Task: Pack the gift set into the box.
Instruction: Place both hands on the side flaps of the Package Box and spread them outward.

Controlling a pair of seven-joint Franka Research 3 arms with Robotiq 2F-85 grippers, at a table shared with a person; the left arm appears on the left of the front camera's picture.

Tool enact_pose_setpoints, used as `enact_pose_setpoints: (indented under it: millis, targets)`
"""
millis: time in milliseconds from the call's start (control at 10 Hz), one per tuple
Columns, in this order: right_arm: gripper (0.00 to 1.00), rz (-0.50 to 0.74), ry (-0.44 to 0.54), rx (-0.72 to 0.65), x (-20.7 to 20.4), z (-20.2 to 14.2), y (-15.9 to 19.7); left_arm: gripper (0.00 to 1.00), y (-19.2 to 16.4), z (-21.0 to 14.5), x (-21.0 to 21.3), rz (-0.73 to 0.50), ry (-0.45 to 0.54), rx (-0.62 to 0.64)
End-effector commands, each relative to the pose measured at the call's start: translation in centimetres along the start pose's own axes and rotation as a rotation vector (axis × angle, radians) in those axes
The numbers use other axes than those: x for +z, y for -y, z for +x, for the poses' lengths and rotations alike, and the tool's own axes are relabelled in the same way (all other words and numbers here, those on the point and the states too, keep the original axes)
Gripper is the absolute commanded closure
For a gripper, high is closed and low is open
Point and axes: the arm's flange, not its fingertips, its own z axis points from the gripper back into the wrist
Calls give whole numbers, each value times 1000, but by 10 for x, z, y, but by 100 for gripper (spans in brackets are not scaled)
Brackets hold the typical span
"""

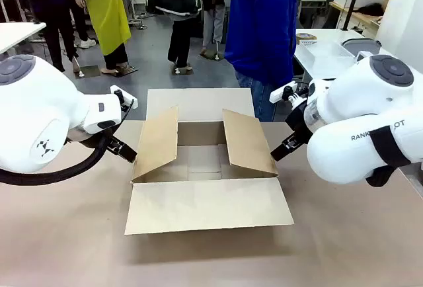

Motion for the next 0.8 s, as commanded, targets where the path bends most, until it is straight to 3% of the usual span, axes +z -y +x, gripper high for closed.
enact_pose_setpoints:
  millis: [0,700]
  targets:
    - [0,0,0,0,0,0,0,0,0,0,0,0,1,0]
    - [0,0,0,0,0,0,0,0,0,0,0,0,1,0]
